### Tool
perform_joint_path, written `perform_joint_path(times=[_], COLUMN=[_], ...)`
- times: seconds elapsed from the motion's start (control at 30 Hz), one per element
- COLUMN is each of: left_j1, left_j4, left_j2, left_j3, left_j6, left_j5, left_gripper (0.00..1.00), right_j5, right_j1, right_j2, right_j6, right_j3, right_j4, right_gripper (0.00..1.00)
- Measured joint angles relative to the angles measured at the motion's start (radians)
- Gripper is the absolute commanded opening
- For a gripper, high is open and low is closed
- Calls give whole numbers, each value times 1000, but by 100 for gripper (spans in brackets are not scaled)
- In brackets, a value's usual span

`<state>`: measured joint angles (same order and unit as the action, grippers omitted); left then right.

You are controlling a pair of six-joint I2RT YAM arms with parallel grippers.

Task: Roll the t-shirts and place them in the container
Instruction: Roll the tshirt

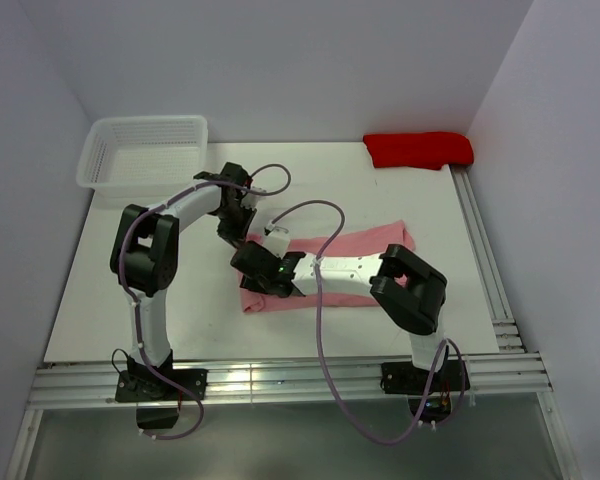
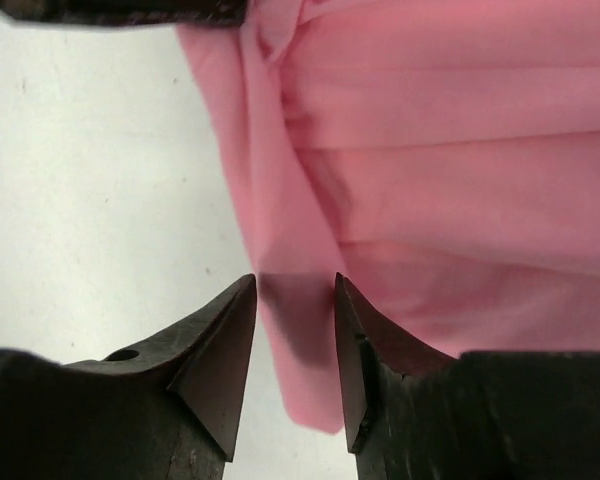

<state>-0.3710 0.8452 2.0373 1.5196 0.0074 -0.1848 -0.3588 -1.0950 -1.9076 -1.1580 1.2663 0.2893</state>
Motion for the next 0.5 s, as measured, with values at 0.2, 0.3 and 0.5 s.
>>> perform_joint_path(times=[0.2,0.3,0.5], left_j1=[-6,-8,-19], left_j4=[10,16,40], left_j2=[11,18,23], left_j3=[17,26,45], left_j6=[-1,-1,-1], left_j5=[3,4,3], left_gripper=[0,0,11], right_j5=[9,12,9], right_j1=[-16,-24,-60], right_j2=[1,8,21], right_j6=[-1,-13,-64], right_j3=[-2,-34,-82], right_j4=[38,38,26], right_gripper=[36,19,8])
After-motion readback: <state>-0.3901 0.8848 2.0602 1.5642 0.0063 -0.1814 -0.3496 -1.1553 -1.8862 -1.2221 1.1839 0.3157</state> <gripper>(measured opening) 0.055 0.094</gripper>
